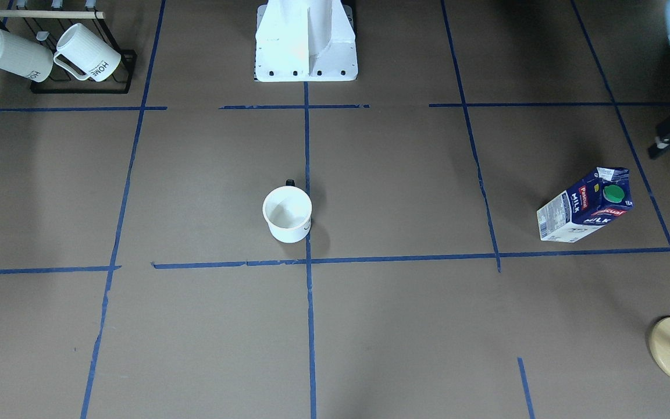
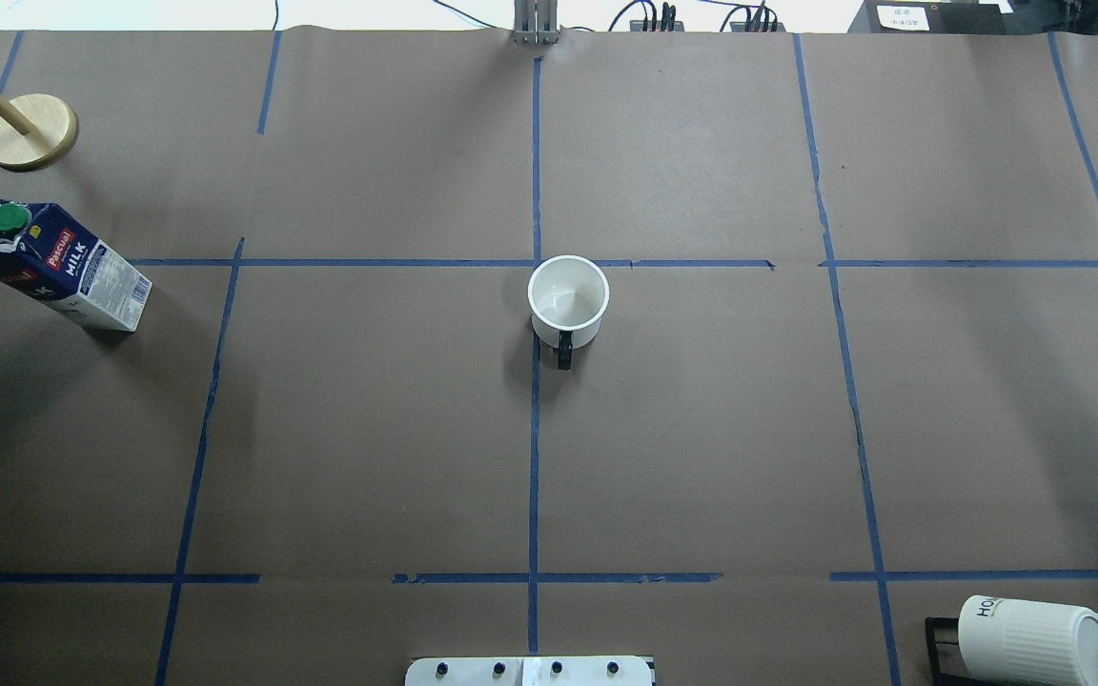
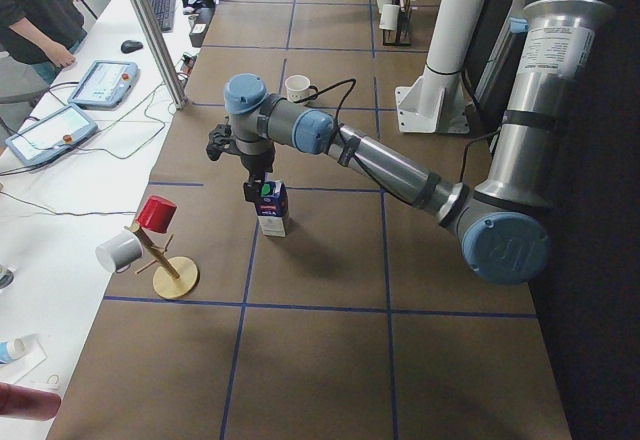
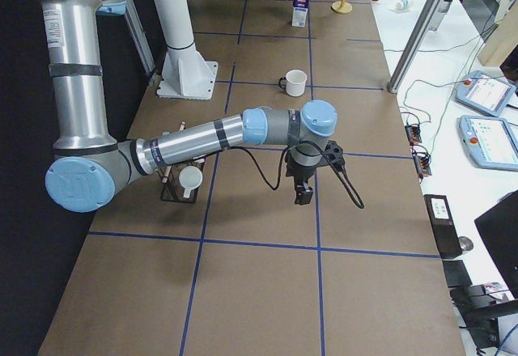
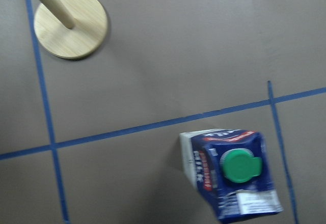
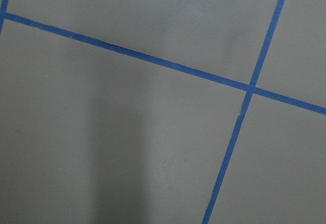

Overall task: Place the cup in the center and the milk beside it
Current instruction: 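Reach the left gripper down to the milk carton and grasp it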

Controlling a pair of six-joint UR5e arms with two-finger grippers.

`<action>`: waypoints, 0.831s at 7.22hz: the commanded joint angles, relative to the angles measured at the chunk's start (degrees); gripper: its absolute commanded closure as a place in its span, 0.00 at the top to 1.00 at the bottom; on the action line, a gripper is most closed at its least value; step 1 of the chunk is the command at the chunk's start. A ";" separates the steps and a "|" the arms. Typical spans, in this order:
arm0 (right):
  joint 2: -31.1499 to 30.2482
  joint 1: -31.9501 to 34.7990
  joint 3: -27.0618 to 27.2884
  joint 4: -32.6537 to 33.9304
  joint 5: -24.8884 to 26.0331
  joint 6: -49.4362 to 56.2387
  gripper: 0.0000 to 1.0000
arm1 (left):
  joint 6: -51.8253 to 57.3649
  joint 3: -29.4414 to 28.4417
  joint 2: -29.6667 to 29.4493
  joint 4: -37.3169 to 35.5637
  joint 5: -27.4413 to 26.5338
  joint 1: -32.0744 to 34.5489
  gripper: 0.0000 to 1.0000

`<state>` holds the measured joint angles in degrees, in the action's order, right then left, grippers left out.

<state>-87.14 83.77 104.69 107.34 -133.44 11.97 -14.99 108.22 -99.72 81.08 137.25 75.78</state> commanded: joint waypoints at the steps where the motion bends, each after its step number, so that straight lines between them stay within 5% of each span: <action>1: -0.40 0.07 -0.10 -0.55 -0.06 -0.10 1.00 | -5.65 0.76 0.05 0.31 -2.41 -5.01 1.00; 6: -0.49 0.07 -0.10 -0.55 -0.15 -0.10 1.00 | -10.93 -7.84 -0.73 11.82 -4.45 -8.72 1.00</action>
<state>-87.62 83.85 104.59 106.79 -133.59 11.87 -25.82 102.31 -99.96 91.28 132.85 67.21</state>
